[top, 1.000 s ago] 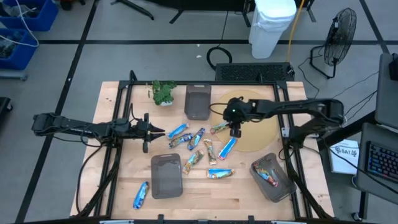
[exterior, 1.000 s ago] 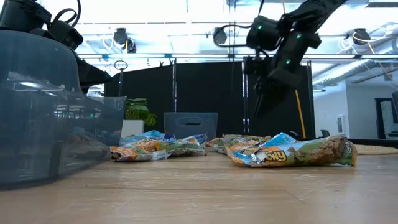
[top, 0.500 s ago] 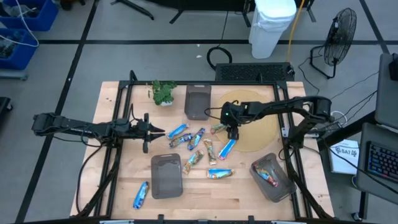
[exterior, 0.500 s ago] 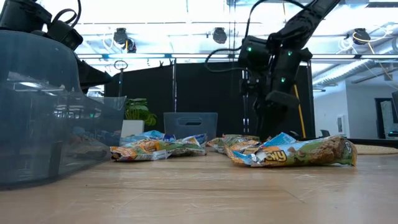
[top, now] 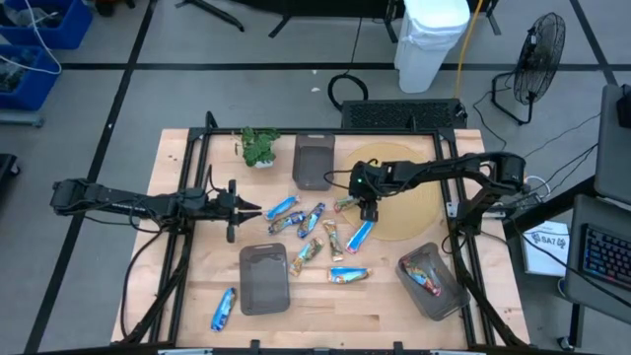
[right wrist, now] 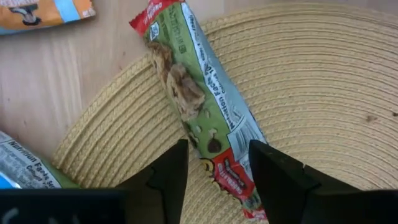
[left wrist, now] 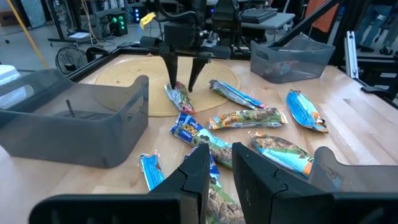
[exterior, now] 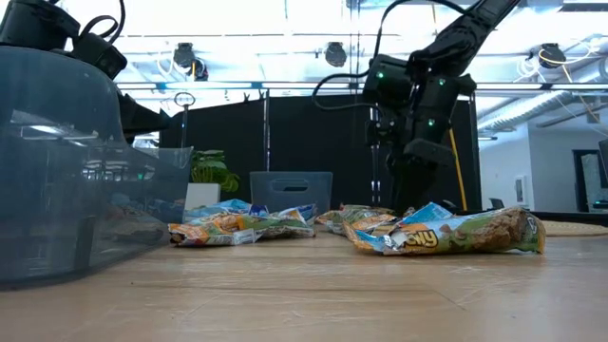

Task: Pick and place Granola Bars by type
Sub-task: Put the red granola bar into the bottom right black bin

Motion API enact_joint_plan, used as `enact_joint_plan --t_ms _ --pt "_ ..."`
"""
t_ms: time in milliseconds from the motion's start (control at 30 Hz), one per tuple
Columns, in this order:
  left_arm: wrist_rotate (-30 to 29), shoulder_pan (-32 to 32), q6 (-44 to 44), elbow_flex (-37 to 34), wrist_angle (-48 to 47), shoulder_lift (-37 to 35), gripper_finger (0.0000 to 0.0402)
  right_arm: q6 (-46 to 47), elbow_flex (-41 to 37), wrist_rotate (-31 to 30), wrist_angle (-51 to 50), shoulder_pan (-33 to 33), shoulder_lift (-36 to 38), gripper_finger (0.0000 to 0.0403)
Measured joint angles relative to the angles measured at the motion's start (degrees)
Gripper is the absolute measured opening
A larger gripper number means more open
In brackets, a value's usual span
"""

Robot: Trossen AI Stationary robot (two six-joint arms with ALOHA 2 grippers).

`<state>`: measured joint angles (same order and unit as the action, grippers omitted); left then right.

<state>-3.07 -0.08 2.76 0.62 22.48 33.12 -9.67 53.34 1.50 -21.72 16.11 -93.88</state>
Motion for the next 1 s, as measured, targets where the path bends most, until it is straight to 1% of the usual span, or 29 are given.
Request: enact_joint_plan --t_ms 167,467,833,1000 --pt "0.0 0.0 0.0 0.0 -0.04 0.0 0.0074 0.0 0.0 -0.05 0.42 0.61 0.04 0.0116" --pt "0.0 -0.02 0.39 0.0 -0.15 0.0 0.0074 -0.27 0.0 0.15 0.24 1.13 0.04 0.0009" --pt "0.0 0.0 0.48 0.0 -0.21 -0.01 0.0074 -1.46 -0.02 0.28 0.99 1.06 0.79 0.0" --pt "0.0 -0.01 0.48 0.0 -0.31 -0.02 0.0074 -1.08 -0.02 0.31 1.55 1.06 4.8 0.0"
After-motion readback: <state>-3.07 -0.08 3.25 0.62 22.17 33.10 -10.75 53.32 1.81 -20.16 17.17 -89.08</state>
